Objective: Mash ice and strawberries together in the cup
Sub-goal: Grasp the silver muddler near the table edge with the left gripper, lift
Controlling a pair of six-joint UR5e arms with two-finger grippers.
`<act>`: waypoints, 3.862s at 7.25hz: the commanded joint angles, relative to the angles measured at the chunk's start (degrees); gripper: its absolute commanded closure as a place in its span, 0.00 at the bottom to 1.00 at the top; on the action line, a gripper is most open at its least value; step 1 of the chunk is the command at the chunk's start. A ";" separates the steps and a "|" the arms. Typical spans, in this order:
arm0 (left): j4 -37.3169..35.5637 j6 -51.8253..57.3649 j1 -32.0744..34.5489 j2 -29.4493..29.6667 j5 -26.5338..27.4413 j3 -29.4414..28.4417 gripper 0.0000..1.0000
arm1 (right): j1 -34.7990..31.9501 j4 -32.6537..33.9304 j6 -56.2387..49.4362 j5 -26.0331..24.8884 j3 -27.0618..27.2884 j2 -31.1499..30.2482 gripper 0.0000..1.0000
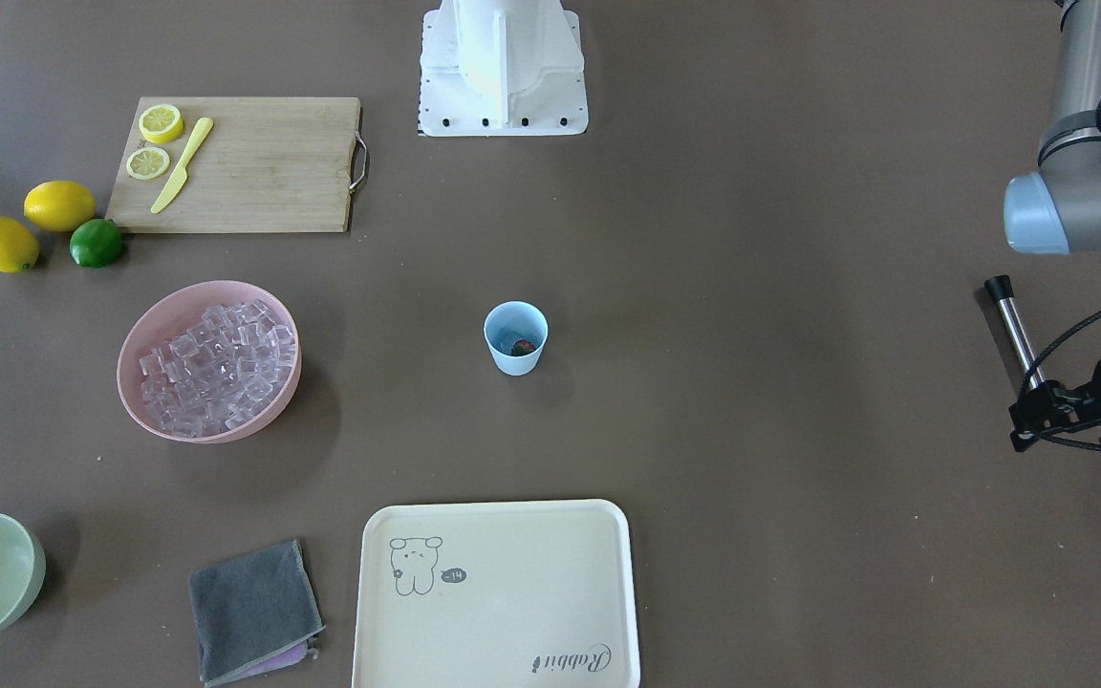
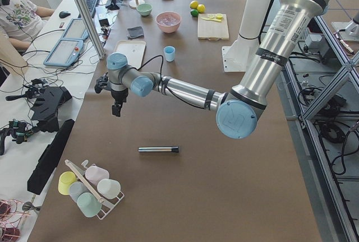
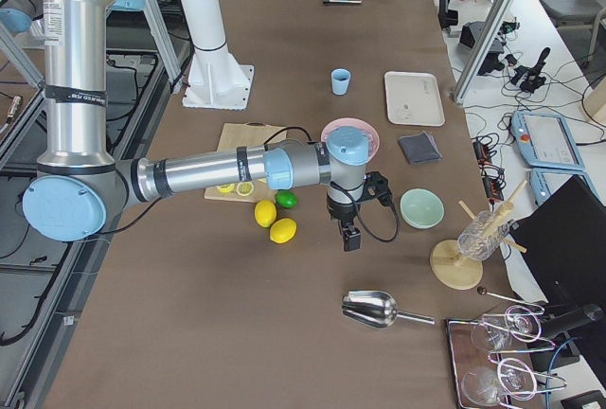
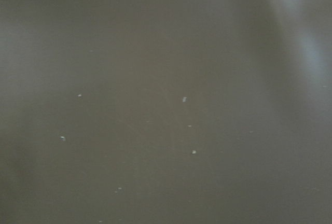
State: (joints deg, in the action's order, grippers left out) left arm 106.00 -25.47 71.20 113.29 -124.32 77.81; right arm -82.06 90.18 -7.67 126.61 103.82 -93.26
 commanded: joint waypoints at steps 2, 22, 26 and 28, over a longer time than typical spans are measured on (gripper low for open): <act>8.67 2.79 1.22 -5.88 -0.13 -7.56 0.03 | 0.15 -0.09 -0.16 -1.27 -0.11 0.01 0.02; 0.29 1.04 -2.56 -7.12 -11.29 -9.44 1.00 | 2.08 -14.68 0.11 -3.74 -4.41 -2.81 0.01; -9.41 0.69 1.39 3.14 -12.18 -4.87 1.00 | 2.26 -13.98 0.11 -1.12 -4.15 -0.63 0.01; -8.98 -9.51 1.84 6.05 -11.83 2.56 1.00 | 3.57 -13.54 0.11 -0.93 -4.24 -0.17 0.01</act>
State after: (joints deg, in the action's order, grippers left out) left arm 96.84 -28.05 72.99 117.65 -136.41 75.47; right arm -79.25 76.37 -7.61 125.39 99.59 -93.83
